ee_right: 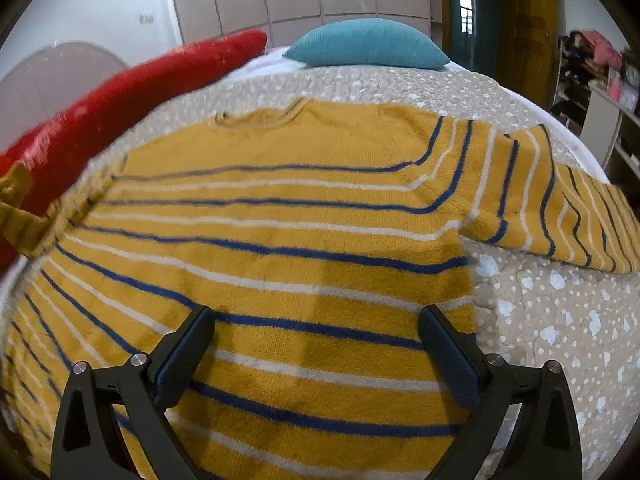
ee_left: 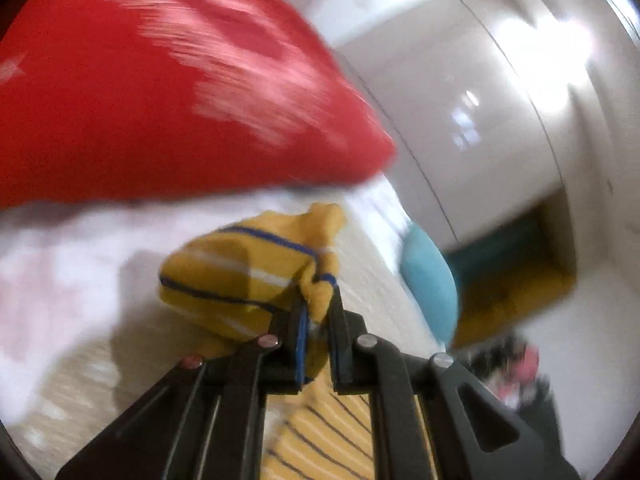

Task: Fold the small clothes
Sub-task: 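Fold the held sleeve across the sweater body with the left gripper, release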

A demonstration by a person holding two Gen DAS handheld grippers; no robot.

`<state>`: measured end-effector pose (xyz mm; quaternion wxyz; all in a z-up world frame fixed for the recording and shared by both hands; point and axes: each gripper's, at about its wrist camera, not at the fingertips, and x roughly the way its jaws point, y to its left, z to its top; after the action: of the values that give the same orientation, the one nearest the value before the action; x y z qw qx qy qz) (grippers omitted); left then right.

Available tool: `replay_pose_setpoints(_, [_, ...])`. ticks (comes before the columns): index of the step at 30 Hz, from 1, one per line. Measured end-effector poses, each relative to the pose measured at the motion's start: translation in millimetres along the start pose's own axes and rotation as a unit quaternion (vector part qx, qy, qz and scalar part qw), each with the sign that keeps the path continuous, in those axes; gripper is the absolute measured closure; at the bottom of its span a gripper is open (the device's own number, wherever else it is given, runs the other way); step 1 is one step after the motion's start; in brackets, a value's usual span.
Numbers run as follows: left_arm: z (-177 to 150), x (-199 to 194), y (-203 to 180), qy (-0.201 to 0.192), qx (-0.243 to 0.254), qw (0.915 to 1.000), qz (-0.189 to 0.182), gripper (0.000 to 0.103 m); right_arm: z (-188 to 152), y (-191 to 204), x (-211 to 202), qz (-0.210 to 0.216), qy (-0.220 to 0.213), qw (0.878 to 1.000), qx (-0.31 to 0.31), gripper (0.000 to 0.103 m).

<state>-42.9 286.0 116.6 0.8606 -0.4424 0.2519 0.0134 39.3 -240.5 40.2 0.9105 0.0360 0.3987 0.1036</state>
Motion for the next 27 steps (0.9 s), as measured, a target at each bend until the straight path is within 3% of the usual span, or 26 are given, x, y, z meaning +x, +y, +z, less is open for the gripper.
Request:
replay_pose_setpoints(3, [-33.8,24.2,-61.6,0.043,0.067,0.9961,-0.038,0.095,-3.4,-20.5,-29.7,0.027,-0.035,0.997,0.059,0.006])
replay_pose_setpoints(5, [-69.1,42.9,-109.1,0.085,0.113,0.987,-0.075,0.095,-6.6,-35.9,-46.5,0.04,-0.05,0.994,0.094,0.006])
replay_pose_setpoints(6, [-86.1,51.4,-127.7,0.107,0.133,0.9809,-0.094,0.095,-7.7,-42.6,-52.4,0.039,-0.055,0.992,0.105,0.006])
replay_pose_setpoints(8, [-136.1,70.7,-169.3,0.169,0.186,0.9592,-0.129,0.094,-11.9,-57.6,-63.7,0.03,-0.064,0.989,0.127,0.006])
replay_pose_setpoints(12, [-224.5,90.3,-198.2,0.261,0.248,0.9236,-0.131,0.076,-20.9,-80.8,-74.3,0.009,-0.063,0.986,0.152,0.006])
replay_pose_setpoints(14, [-246.6,85.9,-193.8,0.279,0.256,0.9175,-0.121,0.067,-24.5,-86.7,-78.8,0.006,-0.061,0.986,0.157,0.006])
replay_pose_setpoints(17, [-251.5,79.7,-168.4,0.278,0.262,0.921,-0.076,0.056,-22.6,-87.0,-85.1,0.016,-0.064,0.986,0.152,0.006])
replay_pose_setpoints(23, [-225.1,49.4,-121.8,0.207,0.274,0.9389,0.027,0.037,-2.0,-63.5,-81.3,0.045,-0.069,0.991,0.109,0.006])
replay_pose_setpoints(27, [-197.0,43.5,-103.6,0.169,0.262,0.9476,0.069,0.035,18.5,-41.3,-60.4,0.043,-0.058,0.994,0.08,0.01])
